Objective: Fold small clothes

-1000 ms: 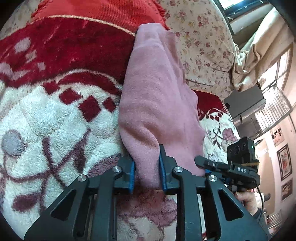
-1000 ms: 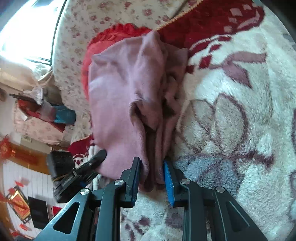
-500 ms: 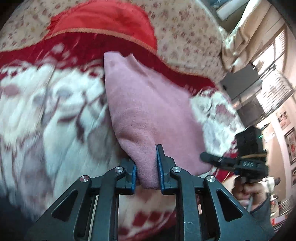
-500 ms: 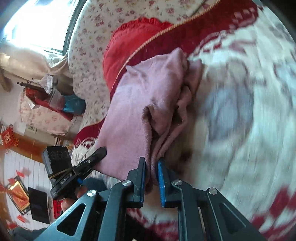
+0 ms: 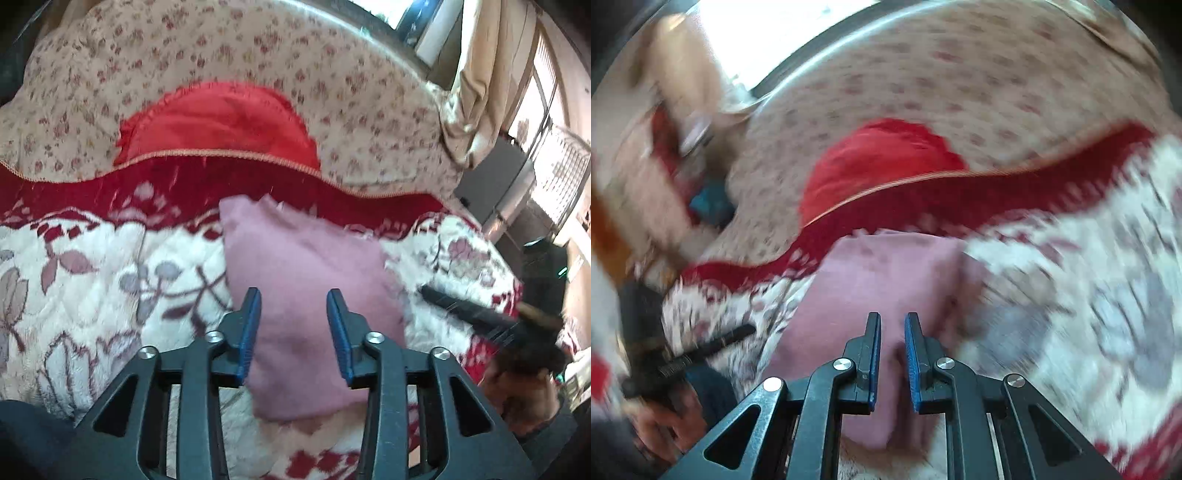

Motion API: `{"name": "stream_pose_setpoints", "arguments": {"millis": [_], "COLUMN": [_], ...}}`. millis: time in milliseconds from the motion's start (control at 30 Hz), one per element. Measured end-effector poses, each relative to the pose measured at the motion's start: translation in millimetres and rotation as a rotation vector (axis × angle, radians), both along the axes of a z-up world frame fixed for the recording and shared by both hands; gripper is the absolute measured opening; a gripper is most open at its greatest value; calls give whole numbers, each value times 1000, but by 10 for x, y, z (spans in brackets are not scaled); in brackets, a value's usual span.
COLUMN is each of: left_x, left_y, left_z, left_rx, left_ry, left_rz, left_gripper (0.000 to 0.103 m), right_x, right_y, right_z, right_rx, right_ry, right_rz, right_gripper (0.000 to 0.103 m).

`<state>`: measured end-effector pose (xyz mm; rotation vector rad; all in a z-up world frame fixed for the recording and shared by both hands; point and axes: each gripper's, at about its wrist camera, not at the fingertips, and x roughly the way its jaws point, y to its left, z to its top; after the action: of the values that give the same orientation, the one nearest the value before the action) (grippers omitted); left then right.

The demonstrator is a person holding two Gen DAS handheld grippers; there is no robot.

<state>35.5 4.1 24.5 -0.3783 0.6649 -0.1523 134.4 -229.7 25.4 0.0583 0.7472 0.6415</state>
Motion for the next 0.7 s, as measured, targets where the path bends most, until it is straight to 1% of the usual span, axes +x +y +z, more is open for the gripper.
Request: {"name": "stream_pose_setpoints", "arguments": {"millis": [33, 67, 100, 133, 167, 200, 233, 267, 300, 333, 367, 400, 433, 467, 500, 533, 567, 600, 633, 667, 700], "left_x": [55, 162, 266, 394, 517, 628, 701, 752, 727, 733, 737, 752, 763, 772, 782, 789, 790, 797, 793, 789, 807], "left_y": [-29, -84, -114, -143, -165, -174, -176, -170, -161, -156, -145, -128, -114, -105, -106, -106, -119, -140, -141, -106, -38], "left_z": [-4, -37, -79, -170, -269, -388, -501, -612, -604, -601, -600, -604, -609, -609, -606, -603, -592, -558, -497, -401, -244], "left_rx": [1, 8, 17, 38, 48, 48, 41, 23, 19, 12, 1, -25, -51, -75, -96, -112, -119, -102, -93, -105, -136], "left_ry": [1, 18, 34, 54, 88, 136, 182, 212, 182, 187, 191, 192, 192, 191, 190, 190, 194, 210, 213, 203, 163], "left_rz": [-15, -52, -68, -73, -94, -112, -116, -122, -121, -120, -122, -138, -151, -162, -173, -184, -194, -200, -200, -197, -199], "left_gripper": [43, 43, 43, 43, 43, 43, 43, 43, 44, 45, 50, 54, 61, 69, 72, 79, 80, 80, 80, 80, 80], "right_x": [35, 23, 97, 167, 217, 236, 276, 297, 287, 284, 285, 292, 309, 331, 317, 320, 311, 313, 322, 301, 324], "right_y": [144, 155, 269, 337, 350, 334, 357, 372, 363, 362, 358, 341, 298, 275, 281, 292, 296, 315, 304, 295, 239], "right_z": [-49, -108, -153, -243, -340, -443, -539, -599, -606, -608, -612, -621, -619, -621, -612, -620, -621, -600, -544, -472, -348], "right_rx": [-62, -92, -119, -140, -184, -247, -288, -290, -275, -275, -270, -240, -177, -117, -92, -70, -73, -105, -135, -142, -136], "right_ry": [-6, 0, 25, 70, 92, 97, 121, 145, 142, 143, 145, 157, 191, 233, 255, 281, 287, 286, 276, 261, 214], "right_rz": [15, 24, 35, 62, 55, 21, 7, 7, -1, -1, 2, 3, 15, 42, 62, 93, 103, 118, 104, 88, 62], "right_gripper": [12, 12, 12, 12, 12, 12, 12, 12, 12, 13, 15, 23, 31, 46, 58, 63, 66, 64, 59, 46, 42]}}
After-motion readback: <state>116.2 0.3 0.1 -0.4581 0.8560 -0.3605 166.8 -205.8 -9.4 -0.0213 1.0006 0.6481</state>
